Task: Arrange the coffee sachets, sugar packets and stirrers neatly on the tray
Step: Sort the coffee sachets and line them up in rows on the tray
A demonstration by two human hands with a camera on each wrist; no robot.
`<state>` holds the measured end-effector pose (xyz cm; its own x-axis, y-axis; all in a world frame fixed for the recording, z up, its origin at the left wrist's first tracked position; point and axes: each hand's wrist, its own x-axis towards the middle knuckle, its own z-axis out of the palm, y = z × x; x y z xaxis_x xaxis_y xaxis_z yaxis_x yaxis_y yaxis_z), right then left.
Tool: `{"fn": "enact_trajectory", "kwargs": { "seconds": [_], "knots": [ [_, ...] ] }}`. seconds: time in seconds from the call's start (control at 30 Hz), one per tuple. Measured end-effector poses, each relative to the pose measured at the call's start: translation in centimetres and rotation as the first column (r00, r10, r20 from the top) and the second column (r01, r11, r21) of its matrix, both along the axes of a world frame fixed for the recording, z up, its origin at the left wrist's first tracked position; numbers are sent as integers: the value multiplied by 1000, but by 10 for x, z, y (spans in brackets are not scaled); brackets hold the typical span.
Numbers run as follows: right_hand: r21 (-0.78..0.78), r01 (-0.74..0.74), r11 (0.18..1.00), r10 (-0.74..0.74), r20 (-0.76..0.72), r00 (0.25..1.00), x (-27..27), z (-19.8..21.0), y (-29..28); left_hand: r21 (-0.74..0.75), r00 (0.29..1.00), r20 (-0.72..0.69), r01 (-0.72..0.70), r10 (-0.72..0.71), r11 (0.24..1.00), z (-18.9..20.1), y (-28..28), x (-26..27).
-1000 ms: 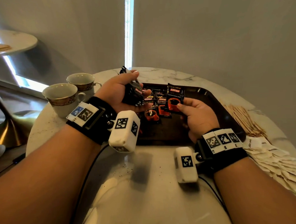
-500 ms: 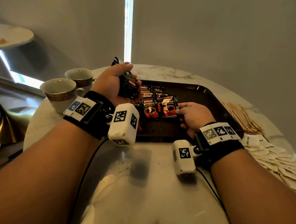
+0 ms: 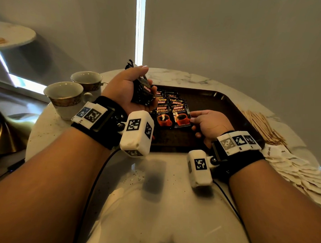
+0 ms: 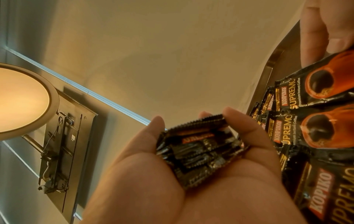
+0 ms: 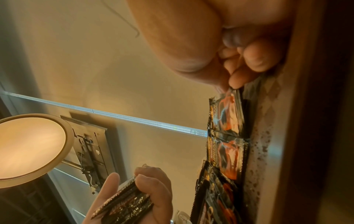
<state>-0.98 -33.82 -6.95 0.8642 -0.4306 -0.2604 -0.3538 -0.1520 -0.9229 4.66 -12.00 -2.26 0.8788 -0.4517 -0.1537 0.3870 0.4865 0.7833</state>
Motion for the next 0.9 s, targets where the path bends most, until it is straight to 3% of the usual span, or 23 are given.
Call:
{"fn": "enact_trajectory", "kwargs": {
  "seconds": [0.2, 0.67, 0.9],
  "knots": [
    [-29, -22, 999, 22, 7, 1000, -2, 4, 0, 24, 1000, -5, 9, -9, 1000, 0, 0, -1],
    [-87, 41, 995, -38, 40, 998, -3, -2, 2, -76, 1000, 14, -17, 18, 997, -3, -1, -3],
    [-29, 51, 998, -49, 59, 997, -6, -2, 2, -85, 999, 31, -5, 8, 996, -4, -3, -1]
  ]
}}
